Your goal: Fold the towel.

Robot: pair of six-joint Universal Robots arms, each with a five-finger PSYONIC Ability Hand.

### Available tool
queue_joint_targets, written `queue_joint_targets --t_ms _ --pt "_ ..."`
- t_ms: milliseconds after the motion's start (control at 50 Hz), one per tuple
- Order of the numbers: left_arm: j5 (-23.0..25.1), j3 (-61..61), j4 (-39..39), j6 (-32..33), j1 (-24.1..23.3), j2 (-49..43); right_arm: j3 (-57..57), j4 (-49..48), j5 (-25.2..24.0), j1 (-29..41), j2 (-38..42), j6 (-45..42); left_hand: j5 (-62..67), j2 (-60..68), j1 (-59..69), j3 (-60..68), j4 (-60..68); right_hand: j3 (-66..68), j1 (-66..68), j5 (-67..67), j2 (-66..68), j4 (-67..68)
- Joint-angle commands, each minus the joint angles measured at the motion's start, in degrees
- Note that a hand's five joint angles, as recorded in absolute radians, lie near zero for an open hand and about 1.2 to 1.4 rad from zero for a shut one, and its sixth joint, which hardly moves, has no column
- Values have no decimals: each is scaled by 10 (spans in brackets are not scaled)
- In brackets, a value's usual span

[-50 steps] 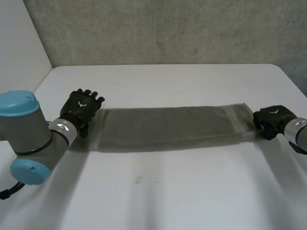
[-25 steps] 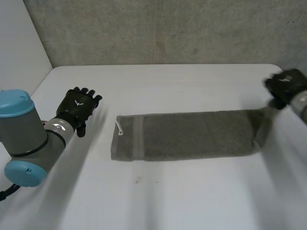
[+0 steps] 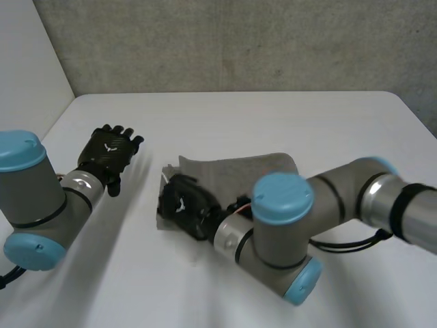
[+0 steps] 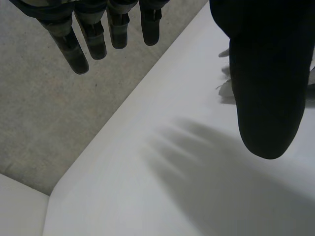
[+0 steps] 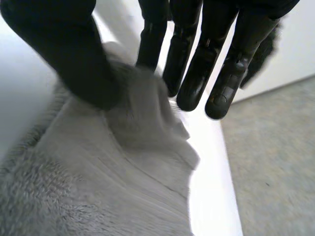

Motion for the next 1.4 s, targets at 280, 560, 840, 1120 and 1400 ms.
queue_joint_targets --t_ms 280,560,840,1120,1400 --pt "1 38 24 -65 -87 10 161 43 60 -180 -167 303 -15 6 0 5 5 -542 -409 -527 -535 -541" --pt "-4 76 21 -109 -154 -75 232 46 61 -279 -151 276 -12 9 3 9 8 -92 41 -77 -85 -91" --pt "-88 40 8 -88 -151 -89 153 38 108 -236 -176 192 -10 11 5 10 10 158 291 173 165 159" --pt "-106 -18 10 -90 -95 52 -29 83 55 0 -54 122 -16 6 0 5 4 158 291 173 165 159" --pt "-108 -19 10 -101 -59 67 -43 79 153 30 -40 181 -16 6 0 5 4 -542 -409 -527 -535 -541"
